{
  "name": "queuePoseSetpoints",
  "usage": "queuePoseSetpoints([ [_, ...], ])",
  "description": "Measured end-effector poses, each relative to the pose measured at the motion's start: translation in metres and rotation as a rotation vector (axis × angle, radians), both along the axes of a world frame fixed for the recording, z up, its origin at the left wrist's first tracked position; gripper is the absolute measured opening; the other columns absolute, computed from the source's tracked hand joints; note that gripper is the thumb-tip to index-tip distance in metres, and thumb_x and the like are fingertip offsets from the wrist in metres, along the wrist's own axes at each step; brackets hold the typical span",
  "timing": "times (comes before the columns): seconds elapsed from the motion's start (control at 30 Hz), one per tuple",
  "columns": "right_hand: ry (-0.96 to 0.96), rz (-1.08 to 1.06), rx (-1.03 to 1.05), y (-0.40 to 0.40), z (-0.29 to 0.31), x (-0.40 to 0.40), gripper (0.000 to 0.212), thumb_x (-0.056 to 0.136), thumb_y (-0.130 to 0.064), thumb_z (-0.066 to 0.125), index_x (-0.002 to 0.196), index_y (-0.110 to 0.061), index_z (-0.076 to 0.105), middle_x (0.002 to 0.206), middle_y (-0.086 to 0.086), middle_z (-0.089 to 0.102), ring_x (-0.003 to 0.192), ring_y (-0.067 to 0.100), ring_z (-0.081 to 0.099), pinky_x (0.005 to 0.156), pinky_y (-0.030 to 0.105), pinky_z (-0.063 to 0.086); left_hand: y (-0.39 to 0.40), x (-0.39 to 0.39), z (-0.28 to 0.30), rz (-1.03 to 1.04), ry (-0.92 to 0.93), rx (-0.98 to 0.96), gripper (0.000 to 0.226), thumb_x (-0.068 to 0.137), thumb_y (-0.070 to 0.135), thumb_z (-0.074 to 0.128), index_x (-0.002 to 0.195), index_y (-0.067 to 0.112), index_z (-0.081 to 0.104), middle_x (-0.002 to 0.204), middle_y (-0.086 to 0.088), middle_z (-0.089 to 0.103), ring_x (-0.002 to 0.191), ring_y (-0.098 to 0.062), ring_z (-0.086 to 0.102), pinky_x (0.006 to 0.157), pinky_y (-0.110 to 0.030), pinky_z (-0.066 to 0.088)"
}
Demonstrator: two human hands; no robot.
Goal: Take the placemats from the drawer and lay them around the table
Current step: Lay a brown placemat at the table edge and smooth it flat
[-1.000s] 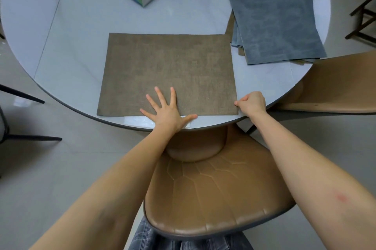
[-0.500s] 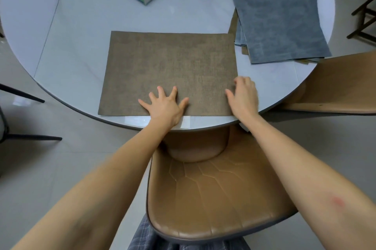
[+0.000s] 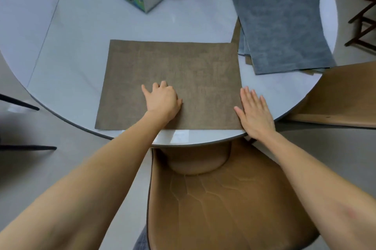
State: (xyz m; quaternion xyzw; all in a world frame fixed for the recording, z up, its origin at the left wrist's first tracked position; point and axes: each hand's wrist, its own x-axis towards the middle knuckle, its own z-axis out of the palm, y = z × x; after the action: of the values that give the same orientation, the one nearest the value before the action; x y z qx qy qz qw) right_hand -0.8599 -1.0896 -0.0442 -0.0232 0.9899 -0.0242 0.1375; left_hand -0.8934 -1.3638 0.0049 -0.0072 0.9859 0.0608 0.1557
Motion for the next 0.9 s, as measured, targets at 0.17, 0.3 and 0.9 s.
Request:
queuePoseSetpoints([
  [0.17,0.16,0.093,-0.196,-0.05,0.022,-0.075,0.061,0.103,-0.04,0.024,0.154,-0.013,0.003,0.161,0.002,-0.003,0.149,0.013,-0.006,0.121,0.03,-0.003,0.007,-0.063,-0.001,-0.093,-0.23,0.097,0.114,0.066,0.064,0.074,0.154,0.034,0.008,0.162,-0.006,-0.006,0.147,-0.038,-0.011,0.106,-0.075,-0.002],
  [0.3,0.058,0.251,-0.205,-0.084,0.0,-0.13,0.064,0.102,-0.043,0.024,0.154,-0.013,0.003,0.162,0.003,-0.003,0.149,0.013,-0.004,0.121,0.03,-0.003,0.007,-0.081,-0.012,-0.051,-0.401,0.097,0.139,0.052,0.065,0.081,0.149,0.043,-0.017,0.156,0.005,-0.032,0.142,-0.039,-0.027,0.101,-0.08,0.0],
  [0.9,0.058,0.045,-0.357,-0.178,-0.007,-0.098,0.059,0.102,-0.03,0.028,0.152,-0.005,0.009,0.161,0.01,0.001,0.149,0.018,-0.002,0.119,0.029,-0.007,-0.063,-0.111,0.005,0.148,-0.007,0.499,0.039,0.098,0.021,0.048,0.136,0.015,0.054,0.138,-0.006,0.056,0.128,-0.023,0.052,0.107,-0.03,0.037],
])
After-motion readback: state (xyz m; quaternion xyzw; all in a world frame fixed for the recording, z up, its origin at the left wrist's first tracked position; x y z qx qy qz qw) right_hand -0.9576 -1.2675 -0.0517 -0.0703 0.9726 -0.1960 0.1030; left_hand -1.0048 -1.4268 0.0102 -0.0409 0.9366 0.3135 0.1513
